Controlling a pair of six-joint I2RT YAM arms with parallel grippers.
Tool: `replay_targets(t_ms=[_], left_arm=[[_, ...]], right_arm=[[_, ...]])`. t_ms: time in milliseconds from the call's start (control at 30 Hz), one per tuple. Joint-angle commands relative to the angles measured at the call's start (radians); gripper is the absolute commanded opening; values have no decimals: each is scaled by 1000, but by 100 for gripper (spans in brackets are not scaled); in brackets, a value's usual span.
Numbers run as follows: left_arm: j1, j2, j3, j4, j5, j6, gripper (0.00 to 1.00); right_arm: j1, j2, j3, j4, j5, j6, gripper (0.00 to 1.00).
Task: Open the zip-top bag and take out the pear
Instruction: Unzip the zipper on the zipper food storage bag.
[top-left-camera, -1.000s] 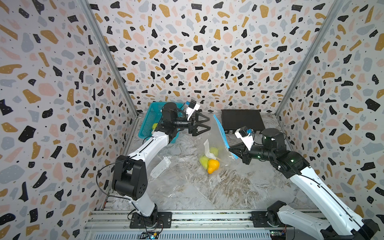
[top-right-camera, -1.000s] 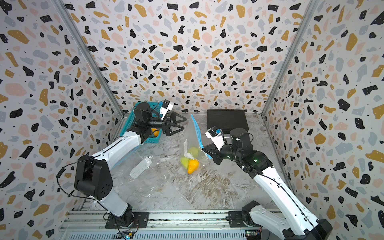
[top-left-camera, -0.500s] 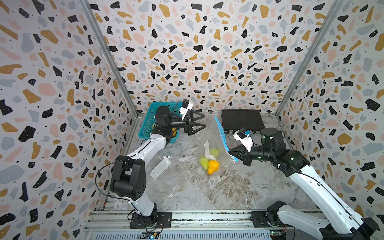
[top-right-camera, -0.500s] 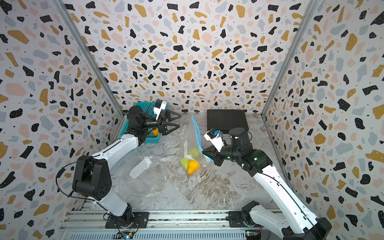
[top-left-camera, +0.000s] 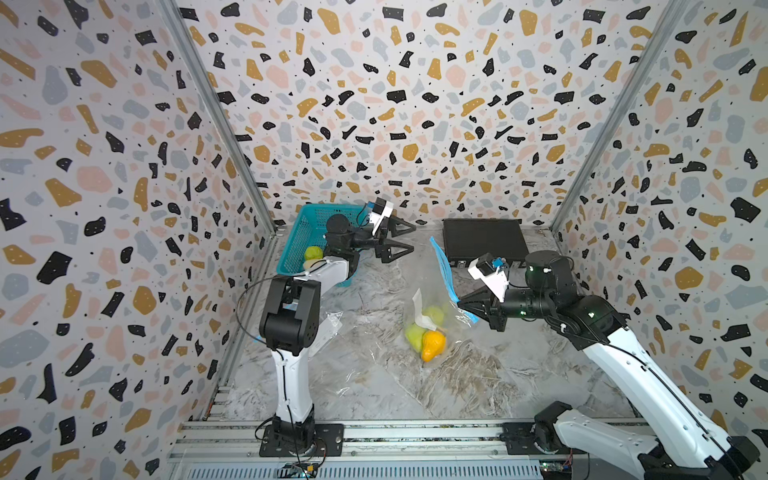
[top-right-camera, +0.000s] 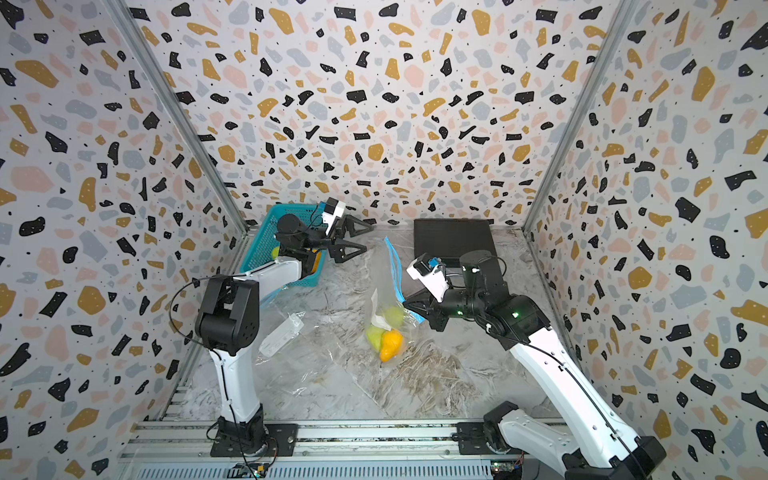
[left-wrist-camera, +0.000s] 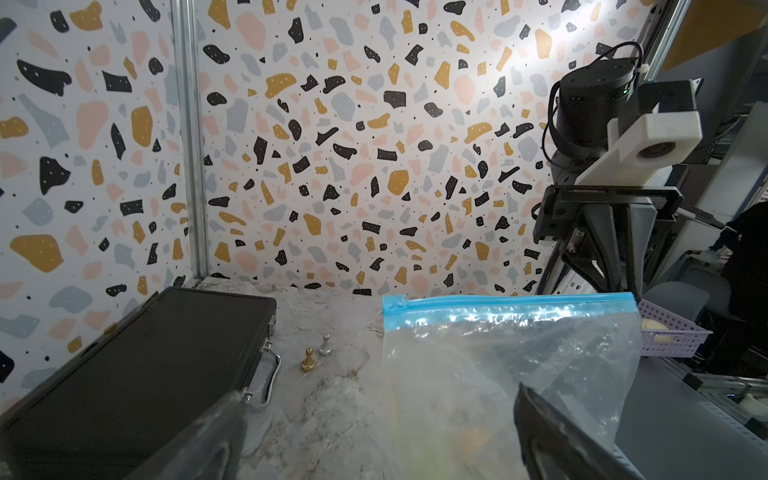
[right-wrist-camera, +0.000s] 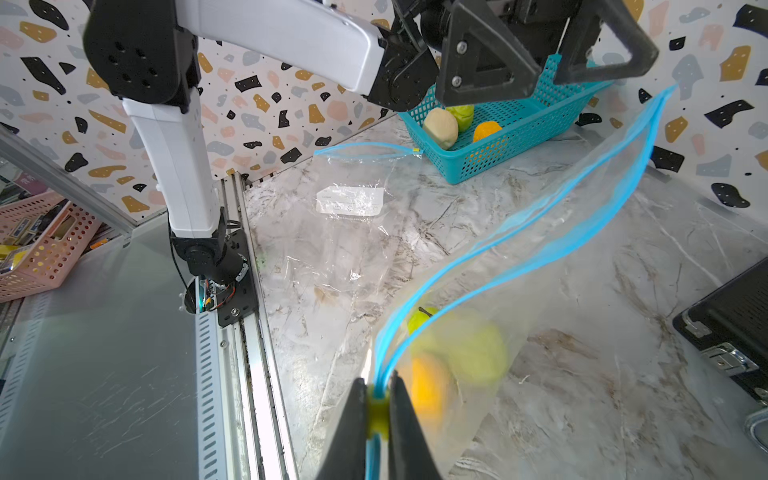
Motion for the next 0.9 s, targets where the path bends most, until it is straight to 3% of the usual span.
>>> replay_targets(t_ms=[0, 567, 633, 767, 800, 867], left_arm=[[-12, 2, 50, 117, 33, -52, 99], [-92, 31, 85, 119, 98, -99, 98], [-97, 40, 105, 126, 118, -127, 88], [-96, 55, 121, 225, 136, -230, 12], [-96, 57, 122, 230, 135, -242, 0], [-93, 56, 121, 231, 134, -259, 0]], right_arm=[[0, 12, 36, -25, -22, -23, 9], [0, 22, 39, -33, -21, -30, 9], [0, 19, 40, -33, -21, -30, 9], [0, 13, 42, -33, -10, -30, 8], [0, 10, 41, -33, -8, -30, 8], [0, 8, 40, -36, 0, -30, 8]])
